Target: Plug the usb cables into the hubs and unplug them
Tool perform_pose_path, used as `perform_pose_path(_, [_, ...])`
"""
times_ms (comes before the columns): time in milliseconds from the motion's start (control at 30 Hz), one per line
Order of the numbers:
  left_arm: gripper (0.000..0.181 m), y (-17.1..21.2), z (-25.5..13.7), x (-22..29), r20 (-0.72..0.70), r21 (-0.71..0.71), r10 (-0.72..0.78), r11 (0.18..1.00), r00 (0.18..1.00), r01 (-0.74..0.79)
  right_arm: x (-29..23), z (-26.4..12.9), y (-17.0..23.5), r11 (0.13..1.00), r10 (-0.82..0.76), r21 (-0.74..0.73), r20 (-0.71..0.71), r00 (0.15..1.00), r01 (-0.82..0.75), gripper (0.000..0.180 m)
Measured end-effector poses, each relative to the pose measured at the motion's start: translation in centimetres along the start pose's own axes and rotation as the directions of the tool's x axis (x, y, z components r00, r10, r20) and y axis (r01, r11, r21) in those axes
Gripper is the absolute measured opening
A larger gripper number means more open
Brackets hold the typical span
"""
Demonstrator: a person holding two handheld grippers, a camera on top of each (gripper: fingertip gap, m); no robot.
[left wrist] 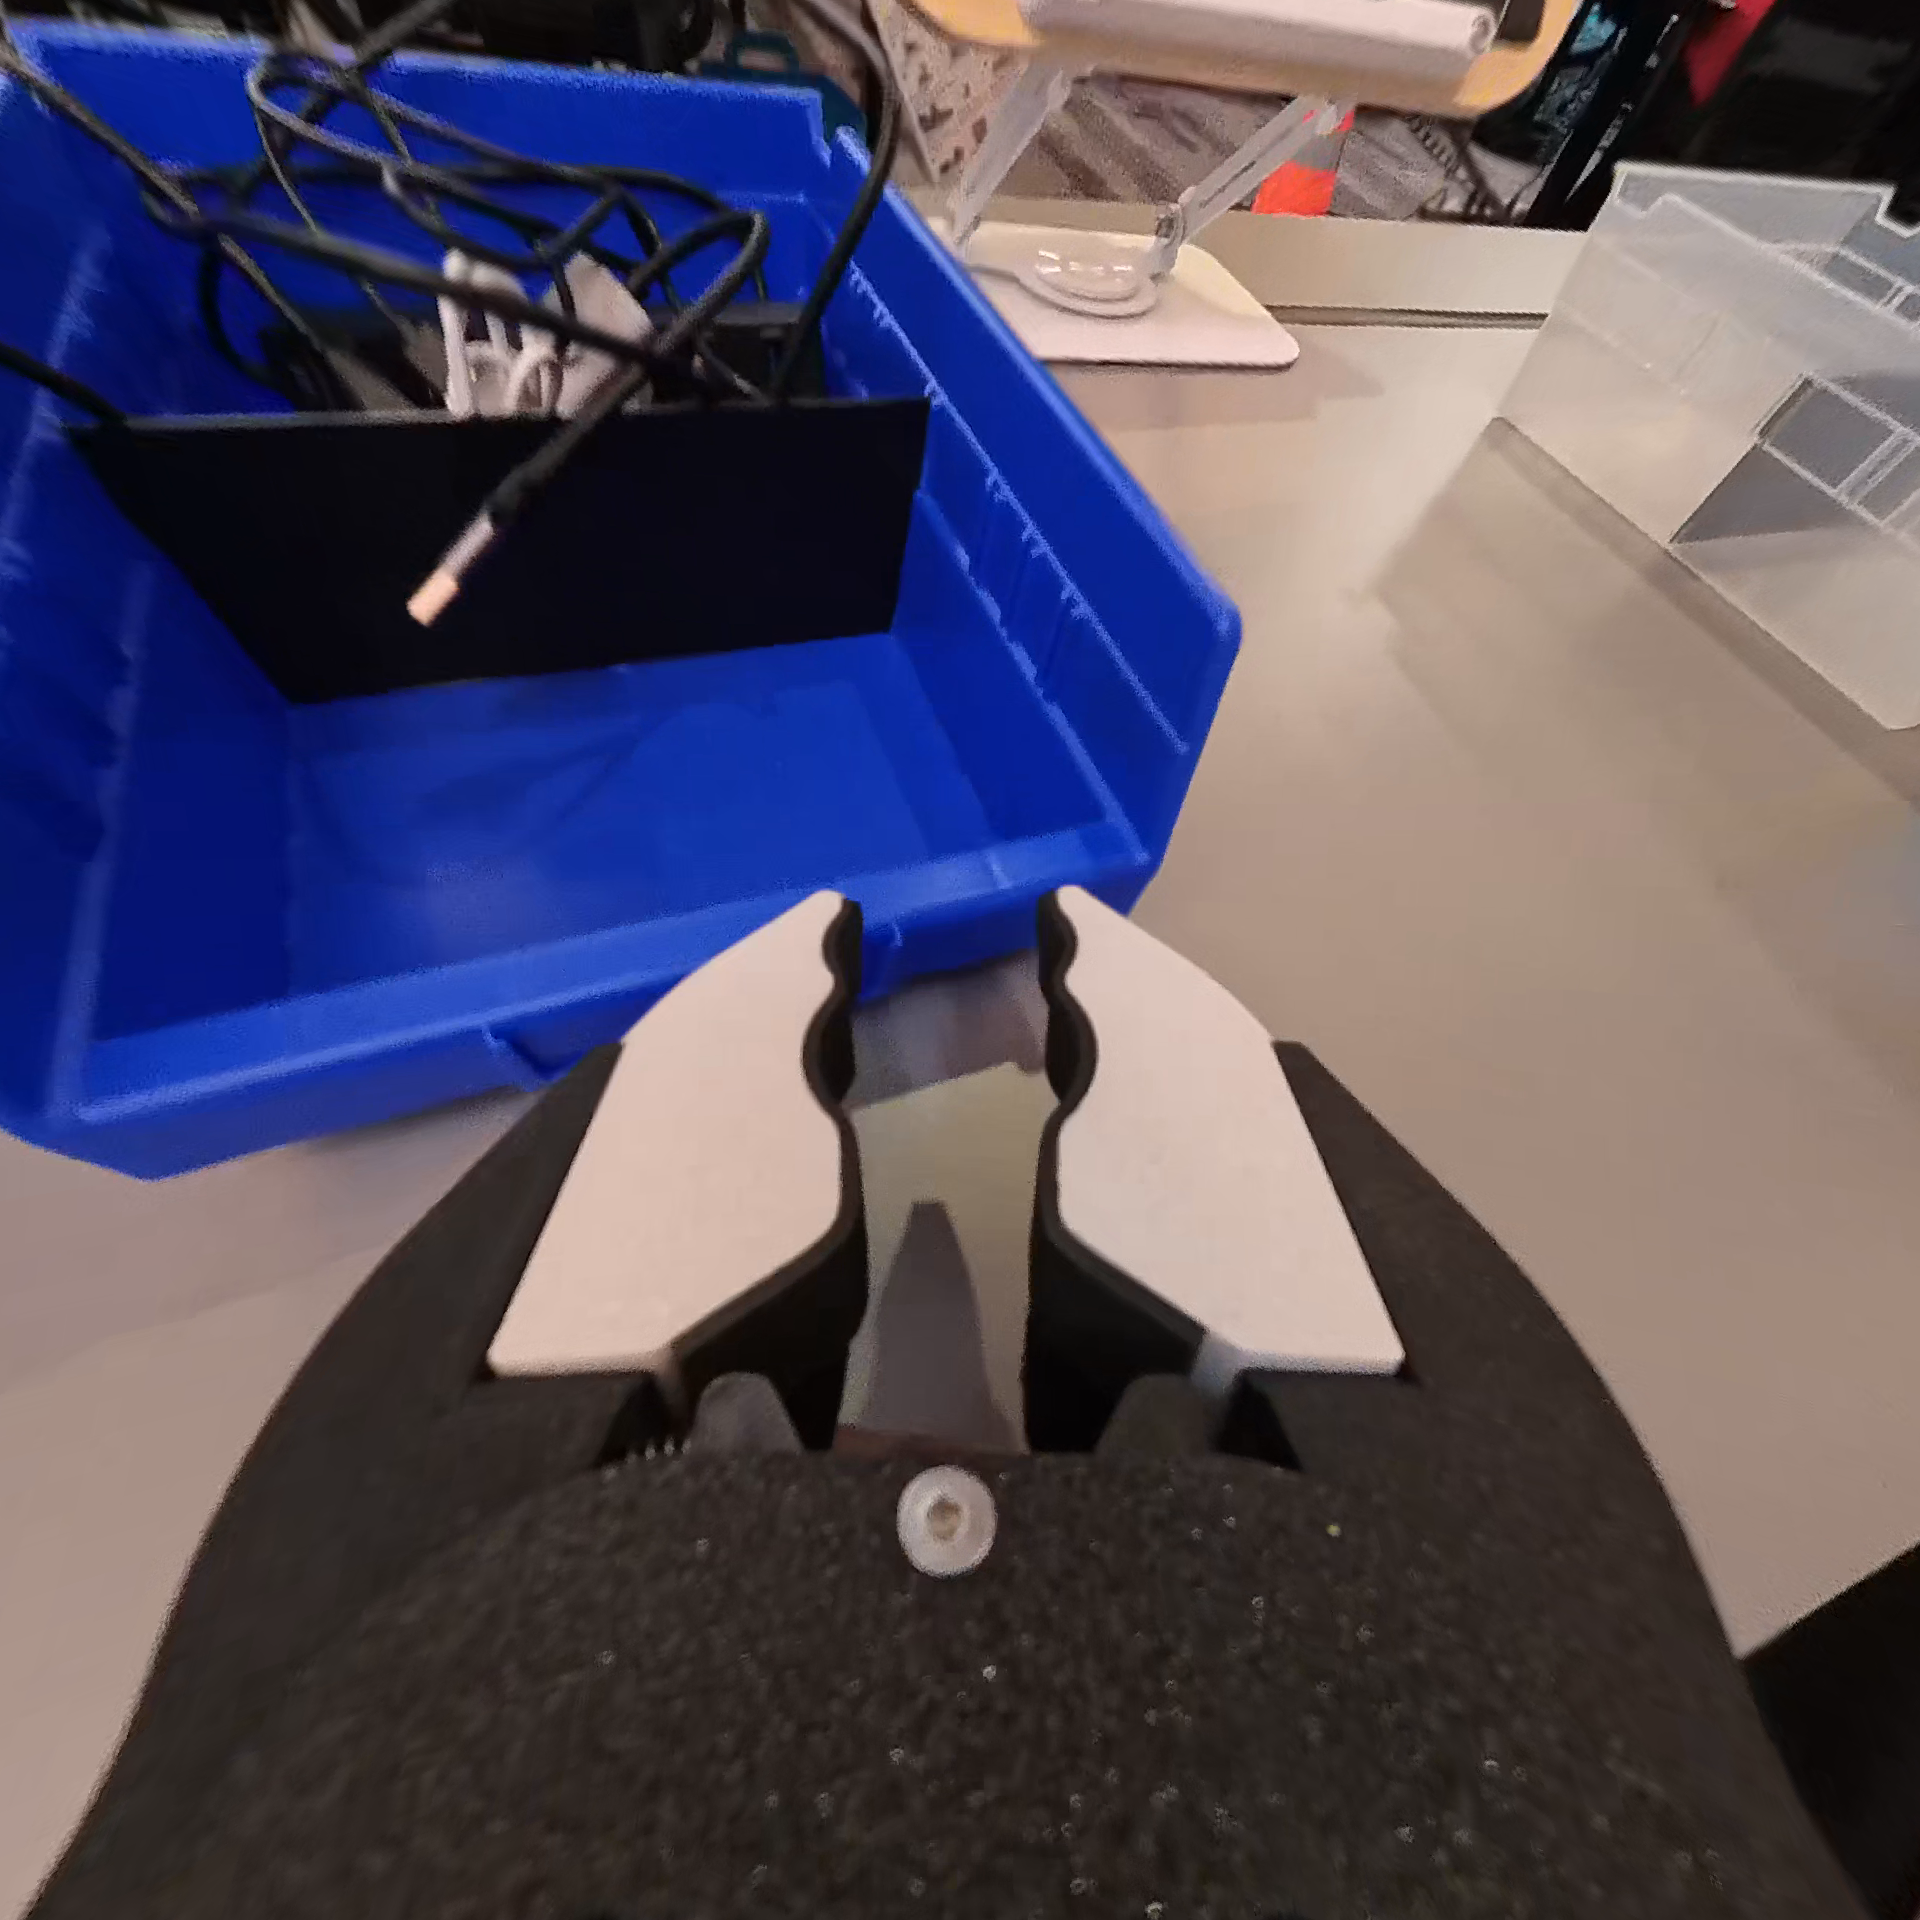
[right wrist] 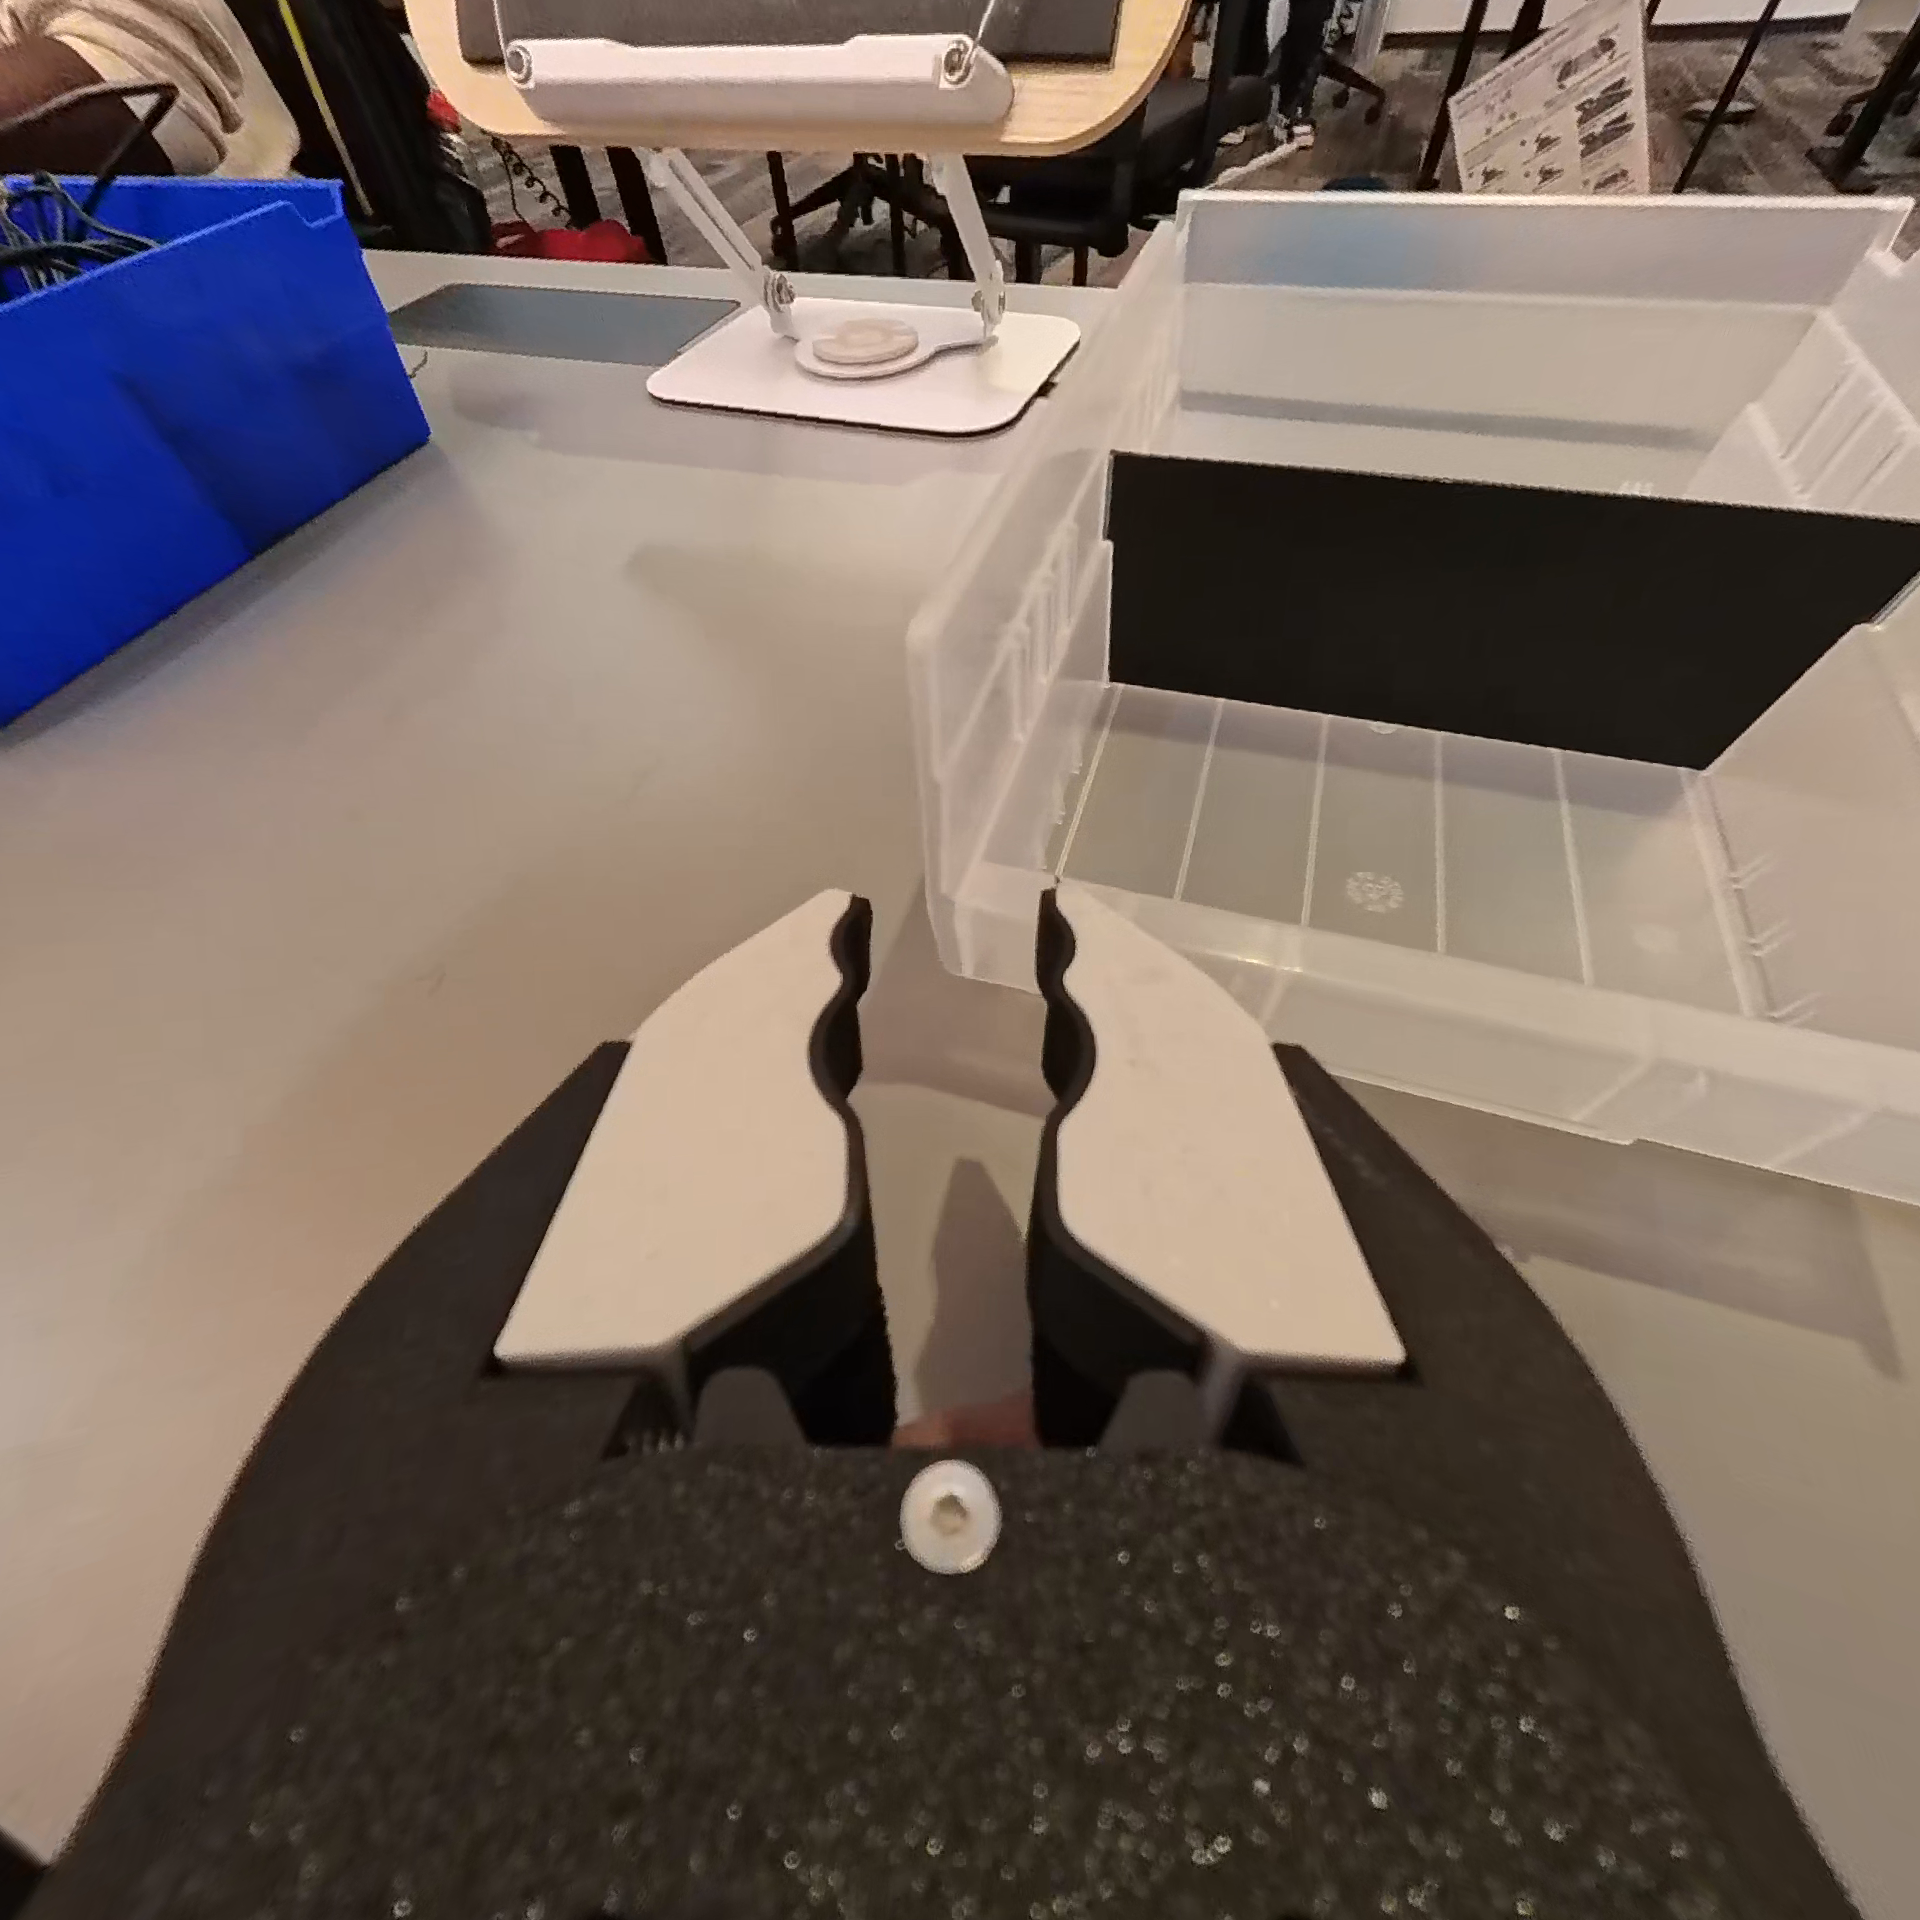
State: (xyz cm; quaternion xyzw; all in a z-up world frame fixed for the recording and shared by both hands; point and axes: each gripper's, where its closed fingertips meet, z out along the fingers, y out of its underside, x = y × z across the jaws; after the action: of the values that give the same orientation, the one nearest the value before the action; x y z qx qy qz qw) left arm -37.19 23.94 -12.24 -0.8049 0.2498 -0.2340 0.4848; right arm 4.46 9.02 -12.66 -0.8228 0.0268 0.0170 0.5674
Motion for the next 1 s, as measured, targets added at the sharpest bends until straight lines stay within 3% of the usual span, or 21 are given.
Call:
perform_pose_path(100, [0.031, -3.2, 0.0, -0.7, -0.028, 0.004, 0.065, 0.998, 0.998, -0.065, 0.2, 0.3, 0.2, 1.000, 0.010, -0.011, 0.002, 1.000, -0.010, 0.030])
perform_pose_path(200, [0.030, -7.9, 0.9, -3.9, -0.009, -0.094, 0.275, 0.957, 0.961, -0.275, -0.1, 0.4, 0.3, 1.000, 0.027, -0.016, 0.025, 0.999, -0.026, 0.030])
perform_pose_path(267, [0.028, -11.0, 2.6, -7.9, 0.043, -0.206, 0.478, 0.863, 0.877, -0.460, -0.5, 0.4, 0.3, 0.999, 0.036, -0.016, 0.040, 0.999, -0.035, 0.030])
perform_pose_path(367, [0.033, -13.2, 6.7, -13.1, -0.058, -0.439, 0.650, 0.665, 0.758, -0.604, -1.1, 0.4, 0.4, 0.999, 0.038, -0.021, 0.060, 0.998, -0.036, 0.030])
perform_pose_path(467, [0.035, -13.6, 10.9, -14.6, -0.234, -0.523, 0.671, 0.523, 0.704, -0.673, -1.5, 0.4, 0.5, 0.999, 0.027, -0.027, 0.063, 0.998, -0.026, 0.030])
perform_pose_path(567, [0.033, -11.7, 13.3, -13.6, -0.398, -0.559, 0.660, 0.377, 0.637, -0.739, -1.5, 0.4, 0.6, 0.999, 0.004, -0.035, 0.051, 0.999, -0.003, 0.030])
perform_pose_path(667, [0.016, -9.6, 14.9, -13.2, -0.427, -0.585, 0.702, 0.267, 0.570, -0.766, -1.3, 0.4, 1.0, 0.999, -0.015, -0.051, 0.039, 0.999, 0.017, 0.030])
perform_pose_path(700, [0.009, -9.1, 15.3, -12.9, -0.430, -0.582, 0.702, 0.265, 0.567, -0.769, -1.2, 0.3, 1.1, 0.998, -0.014, -0.055, 0.040, 0.999, 0.016, 0.030])
perform_pose_path(833, [0.013, -8.7, 15.8, -12.5, -0.416, -0.592, 0.637, 0.351, 0.649, -0.725, -1.0, 0.3, 1.2, 0.998, 0.026, -0.055, 0.055, 0.998, -0.023, 0.030])
perform_pose_path(933, [0.028, -10.2, 16.1, -12.6, -0.359, -0.577, 0.593, 0.466, 0.721, -0.671, -0.9, 0.2, 1.3, 0.996, 0.062, -0.061, 0.073, 0.995, -0.057, 0.030])
perform_pose_path(1000, [0.029, -10.4, 16.2, -12.7, -0.363, -0.572, 0.572, 0.486, 0.735, -0.661, -1.0, 0.2, 1.4, 0.995, 0.085, -0.066, 0.086, 0.993, -0.079, 0.030])
